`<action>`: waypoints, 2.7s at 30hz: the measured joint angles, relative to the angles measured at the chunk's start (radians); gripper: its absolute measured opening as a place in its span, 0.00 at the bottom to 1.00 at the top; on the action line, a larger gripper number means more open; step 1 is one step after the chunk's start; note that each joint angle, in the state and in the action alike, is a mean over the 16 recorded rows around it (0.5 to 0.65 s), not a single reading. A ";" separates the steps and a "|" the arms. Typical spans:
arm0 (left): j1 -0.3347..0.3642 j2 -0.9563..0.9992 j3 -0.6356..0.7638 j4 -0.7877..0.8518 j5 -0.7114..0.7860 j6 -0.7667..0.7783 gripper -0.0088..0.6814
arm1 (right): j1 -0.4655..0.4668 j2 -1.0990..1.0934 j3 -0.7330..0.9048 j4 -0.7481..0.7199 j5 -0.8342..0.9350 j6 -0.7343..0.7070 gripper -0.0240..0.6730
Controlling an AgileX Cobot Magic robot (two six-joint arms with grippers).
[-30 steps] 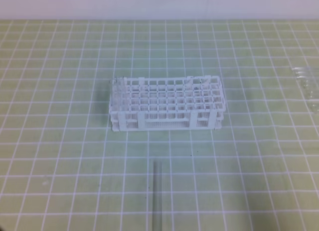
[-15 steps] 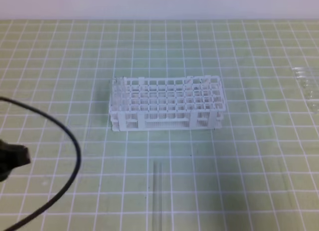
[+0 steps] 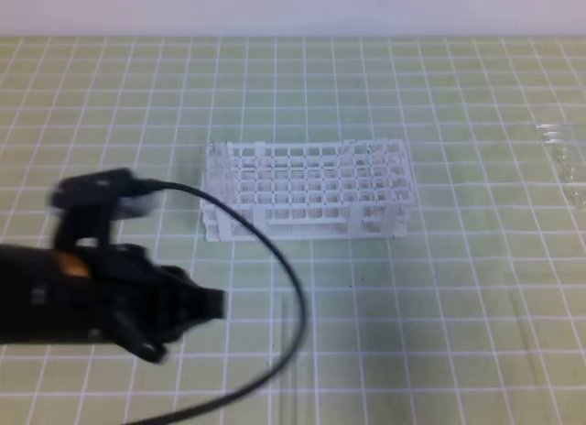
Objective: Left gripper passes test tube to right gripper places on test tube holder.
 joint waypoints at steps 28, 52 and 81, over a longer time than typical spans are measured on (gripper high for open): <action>-0.315 0.521 -0.343 0.237 0.177 -0.391 0.49 | 0.014 0.001 -0.015 -0.021 0.026 -0.026 0.01; -0.354 0.534 -0.343 0.371 0.189 -0.574 0.53 | 0.061 0.001 -0.015 -0.026 0.016 -0.029 0.01; -0.376 0.680 -0.555 0.487 0.409 -0.610 0.52 | 0.061 0.001 -0.015 -0.011 0.024 -0.029 0.01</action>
